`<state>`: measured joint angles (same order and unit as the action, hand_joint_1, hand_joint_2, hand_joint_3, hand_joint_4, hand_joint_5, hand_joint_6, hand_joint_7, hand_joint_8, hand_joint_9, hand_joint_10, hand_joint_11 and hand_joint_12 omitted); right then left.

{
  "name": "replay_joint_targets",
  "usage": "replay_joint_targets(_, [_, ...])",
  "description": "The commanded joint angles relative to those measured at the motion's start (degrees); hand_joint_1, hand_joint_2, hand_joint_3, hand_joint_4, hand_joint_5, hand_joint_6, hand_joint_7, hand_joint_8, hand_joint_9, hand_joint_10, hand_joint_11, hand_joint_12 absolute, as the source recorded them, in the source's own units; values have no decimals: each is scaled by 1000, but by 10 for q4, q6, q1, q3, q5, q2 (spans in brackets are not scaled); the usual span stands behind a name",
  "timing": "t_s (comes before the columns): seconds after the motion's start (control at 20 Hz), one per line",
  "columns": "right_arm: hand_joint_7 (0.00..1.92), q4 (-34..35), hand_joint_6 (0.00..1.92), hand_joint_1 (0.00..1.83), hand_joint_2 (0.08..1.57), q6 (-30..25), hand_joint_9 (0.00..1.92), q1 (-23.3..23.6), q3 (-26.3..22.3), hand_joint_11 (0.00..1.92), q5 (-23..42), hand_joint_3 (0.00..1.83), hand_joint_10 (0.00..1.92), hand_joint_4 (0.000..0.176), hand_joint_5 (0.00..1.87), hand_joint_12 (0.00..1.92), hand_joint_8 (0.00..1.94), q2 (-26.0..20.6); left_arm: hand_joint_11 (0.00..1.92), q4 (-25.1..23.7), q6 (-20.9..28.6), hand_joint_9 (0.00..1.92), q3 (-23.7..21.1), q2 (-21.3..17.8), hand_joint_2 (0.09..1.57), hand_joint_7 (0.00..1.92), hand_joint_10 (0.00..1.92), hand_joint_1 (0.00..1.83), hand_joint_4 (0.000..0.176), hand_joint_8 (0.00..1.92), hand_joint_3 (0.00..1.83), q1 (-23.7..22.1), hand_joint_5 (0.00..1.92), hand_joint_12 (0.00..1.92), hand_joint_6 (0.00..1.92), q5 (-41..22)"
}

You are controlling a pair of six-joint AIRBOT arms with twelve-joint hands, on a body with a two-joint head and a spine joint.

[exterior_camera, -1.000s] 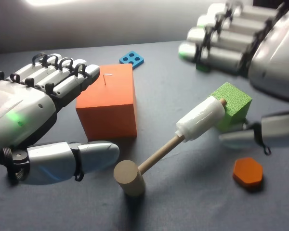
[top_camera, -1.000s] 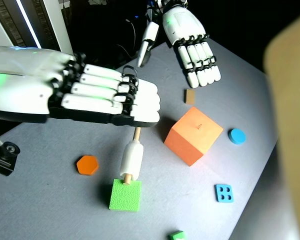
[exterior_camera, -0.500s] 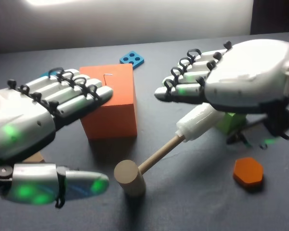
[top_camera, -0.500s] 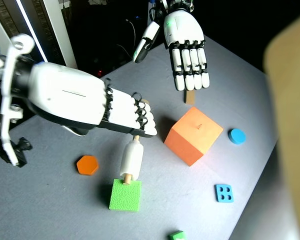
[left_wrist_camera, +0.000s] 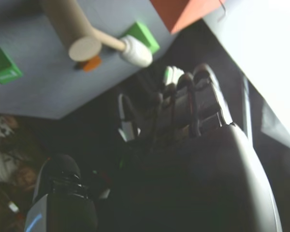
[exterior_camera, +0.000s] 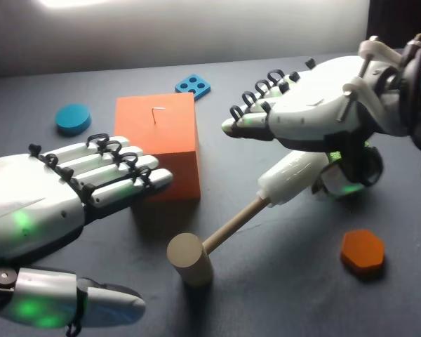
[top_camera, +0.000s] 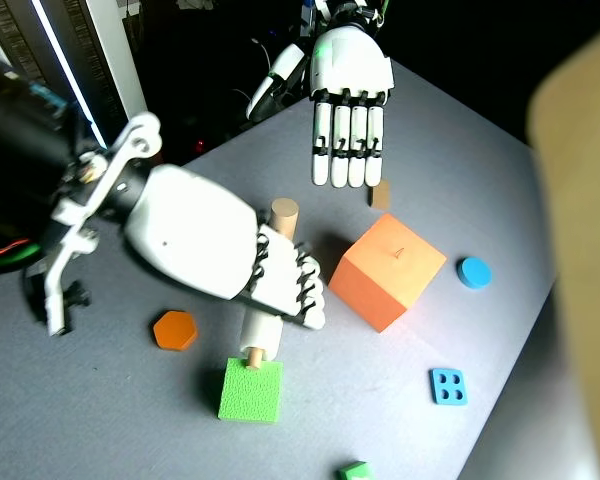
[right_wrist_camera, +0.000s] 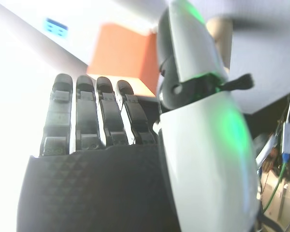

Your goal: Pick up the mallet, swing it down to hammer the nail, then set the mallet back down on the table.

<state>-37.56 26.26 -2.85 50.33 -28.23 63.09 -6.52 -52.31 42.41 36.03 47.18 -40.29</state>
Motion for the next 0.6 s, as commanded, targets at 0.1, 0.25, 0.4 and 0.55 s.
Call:
replay_joint_targets(0.1, [0, -61, 0, 1180, 1029, -50, 0, -13, 18, 0, 14, 0, 0, 0, 0, 0, 0, 24, 4, 20, -13, 0, 13, 14, 1065, 0, 0, 0, 0, 0, 6, -17, 0, 2, 0, -47])
replay_joint_targets(0.25, [0, -62, 0, 1184, 1022, -65, 0, -24, 48, 0, 16, 0, 0, 0, 0, 0, 0, 48, 13, 40, -33, 0, 26, 32, 1068, 0, 0, 0, 0, 0, 7, -32, 0, 5, 0, -33])
replay_joint_targets(0.4, [0, -62, 0, 1184, 1030, -68, 0, -37, 79, 0, 27, 0, 0, 0, 0, 0, 0, 69, 2, 62, -48, 0, 40, 49, 1078, 0, 0, 0, 0, 0, 10, -39, 0, 1, 0, -21])
replay_joint_targets(0.55, [0, -62, 0, 1182, 1020, -68, 0, -52, 98, 0, 29, 0, 0, 0, 0, 0, 0, 84, 23, 81, -52, 5, 52, 61, 1071, 0, 2, 0, 0, 0, 5, -36, 0, 10, 0, -21])
